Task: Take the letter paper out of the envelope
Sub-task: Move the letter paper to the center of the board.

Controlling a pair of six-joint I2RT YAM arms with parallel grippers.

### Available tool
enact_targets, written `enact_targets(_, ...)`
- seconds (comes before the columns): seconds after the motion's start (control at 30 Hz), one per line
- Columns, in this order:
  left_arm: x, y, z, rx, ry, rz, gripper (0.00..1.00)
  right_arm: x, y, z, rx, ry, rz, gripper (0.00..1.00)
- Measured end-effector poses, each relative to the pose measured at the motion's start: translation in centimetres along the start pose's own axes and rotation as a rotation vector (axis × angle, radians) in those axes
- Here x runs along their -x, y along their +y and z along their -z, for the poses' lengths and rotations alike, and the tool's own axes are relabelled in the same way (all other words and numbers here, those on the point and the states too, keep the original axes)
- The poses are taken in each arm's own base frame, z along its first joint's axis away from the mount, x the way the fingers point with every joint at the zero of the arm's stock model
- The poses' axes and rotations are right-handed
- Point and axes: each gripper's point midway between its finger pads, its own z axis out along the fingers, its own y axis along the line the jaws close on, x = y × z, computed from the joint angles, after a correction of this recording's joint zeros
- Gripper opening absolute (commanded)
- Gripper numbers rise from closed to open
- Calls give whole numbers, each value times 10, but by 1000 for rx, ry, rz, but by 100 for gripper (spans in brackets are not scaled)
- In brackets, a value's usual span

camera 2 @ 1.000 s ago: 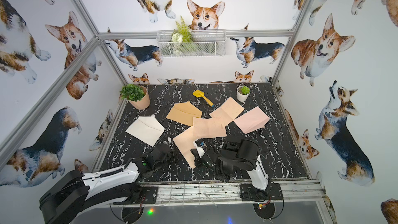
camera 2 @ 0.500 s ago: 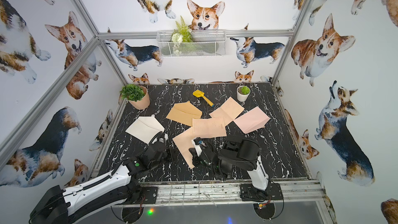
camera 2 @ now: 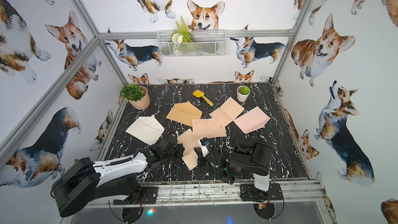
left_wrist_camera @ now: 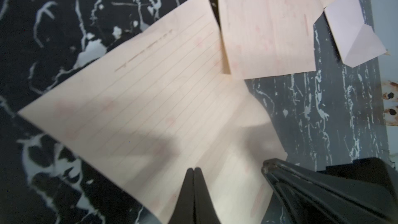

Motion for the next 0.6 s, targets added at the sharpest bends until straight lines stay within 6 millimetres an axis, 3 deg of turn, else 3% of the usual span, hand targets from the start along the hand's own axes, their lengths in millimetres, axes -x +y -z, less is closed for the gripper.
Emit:
enact_targets(0.13,8,-16,-10,-33,6,-10,3,0,-10,6,-44,-10,3,0)
enact_targets(0.37,-11,-16,-34,-47,77,-3,0,-4,-26,11,-114,-20,10,0)
enact_targets(0.6,-15,-21,-39,-83,79,11,0,-10,-40,12,-180,-20,21,0)
